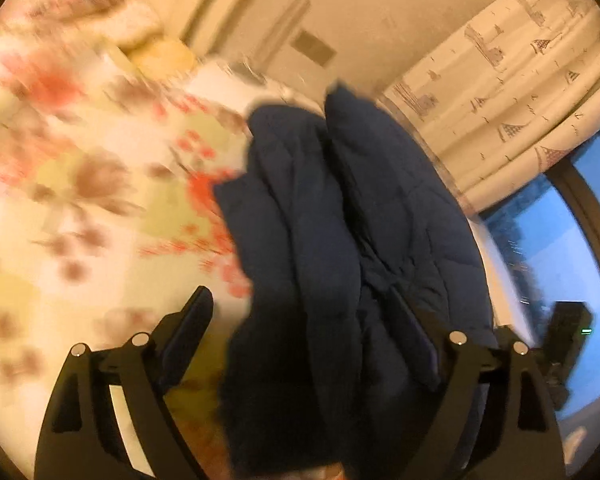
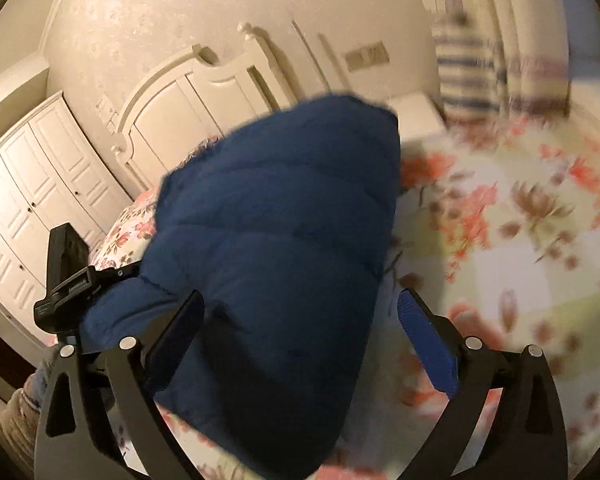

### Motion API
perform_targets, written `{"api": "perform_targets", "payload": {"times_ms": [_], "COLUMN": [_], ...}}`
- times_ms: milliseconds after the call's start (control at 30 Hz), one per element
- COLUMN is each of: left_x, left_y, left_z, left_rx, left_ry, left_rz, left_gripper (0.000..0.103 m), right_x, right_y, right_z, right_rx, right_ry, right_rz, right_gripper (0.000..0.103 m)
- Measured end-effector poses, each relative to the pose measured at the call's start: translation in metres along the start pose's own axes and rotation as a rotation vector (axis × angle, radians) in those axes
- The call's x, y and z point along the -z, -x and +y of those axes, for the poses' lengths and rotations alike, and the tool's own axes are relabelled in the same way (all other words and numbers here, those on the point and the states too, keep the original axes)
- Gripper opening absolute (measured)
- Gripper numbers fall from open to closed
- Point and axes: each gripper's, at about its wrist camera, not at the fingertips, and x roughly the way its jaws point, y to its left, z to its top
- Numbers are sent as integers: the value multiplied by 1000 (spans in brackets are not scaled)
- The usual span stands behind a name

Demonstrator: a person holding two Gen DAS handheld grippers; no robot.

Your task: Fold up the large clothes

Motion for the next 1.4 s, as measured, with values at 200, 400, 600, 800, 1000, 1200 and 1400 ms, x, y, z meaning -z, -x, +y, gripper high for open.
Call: {"api": "perform_targets", "payload": {"times_ms": [200,400,600,800,1000,1200,1400], "left_x": [9,37,87,113,118,114,117], "left_y": [103,171,206,223,234,226,223], "left_z": [-77,-183,-207,-214,-212,-207,-207], "left_rx": [-206,-440,-483,-445,-432,-439,-440], "left_ry": [-266,-452,-395,-447,-446,-426,-431], "left_rz": [-263,-438,-502,-492,-512,-482,-474], "left_gripper": [101,101,101,101,101,101,101], "right_x": [-30,-35,10,40,42,48,50], "right_y": [89,151,181,193,194,185,184], "right_z": [51,119,149,166,176,178,173], "right_rx": [108,248,342,330,316,305,300], "right_ry": [121,202,278,322,336,339,331], "right_rz": [-227,-267,-258,-229,-234,-209,-200], "right_gripper": [95,98,98,98,98,98,98]}}
